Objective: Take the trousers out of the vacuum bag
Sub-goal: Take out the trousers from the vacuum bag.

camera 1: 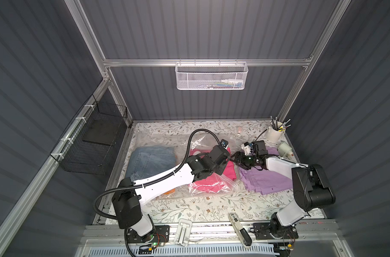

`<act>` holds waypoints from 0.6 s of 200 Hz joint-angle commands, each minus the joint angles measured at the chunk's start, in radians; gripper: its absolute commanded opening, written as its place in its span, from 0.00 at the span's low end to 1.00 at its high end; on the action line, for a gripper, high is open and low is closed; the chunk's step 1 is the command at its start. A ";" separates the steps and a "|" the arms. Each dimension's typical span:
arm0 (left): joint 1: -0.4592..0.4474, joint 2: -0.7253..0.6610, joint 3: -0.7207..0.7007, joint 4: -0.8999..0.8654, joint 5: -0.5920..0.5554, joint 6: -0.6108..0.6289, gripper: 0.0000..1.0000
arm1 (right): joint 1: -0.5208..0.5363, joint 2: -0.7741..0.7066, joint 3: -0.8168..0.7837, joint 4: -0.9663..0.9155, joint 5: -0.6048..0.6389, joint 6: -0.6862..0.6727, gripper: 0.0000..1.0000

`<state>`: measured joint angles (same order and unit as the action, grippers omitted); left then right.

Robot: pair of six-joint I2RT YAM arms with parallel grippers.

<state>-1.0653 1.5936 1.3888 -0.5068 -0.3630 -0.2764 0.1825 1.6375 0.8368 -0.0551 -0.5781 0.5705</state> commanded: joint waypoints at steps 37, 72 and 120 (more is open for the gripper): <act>0.006 0.017 0.005 0.008 0.033 0.020 0.00 | 0.033 0.063 0.061 -0.055 0.043 -0.040 0.71; 0.005 0.017 0.004 0.010 0.034 0.021 0.00 | 0.051 0.099 0.079 -0.067 0.043 -0.049 0.70; 0.005 0.023 0.004 0.012 0.042 0.022 0.00 | 0.081 0.133 0.084 -0.053 0.015 -0.046 0.68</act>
<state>-1.0649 1.5974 1.3888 -0.4992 -0.3416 -0.2718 0.2481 1.7531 0.9012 -0.1047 -0.5472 0.5343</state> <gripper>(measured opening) 0.049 0.687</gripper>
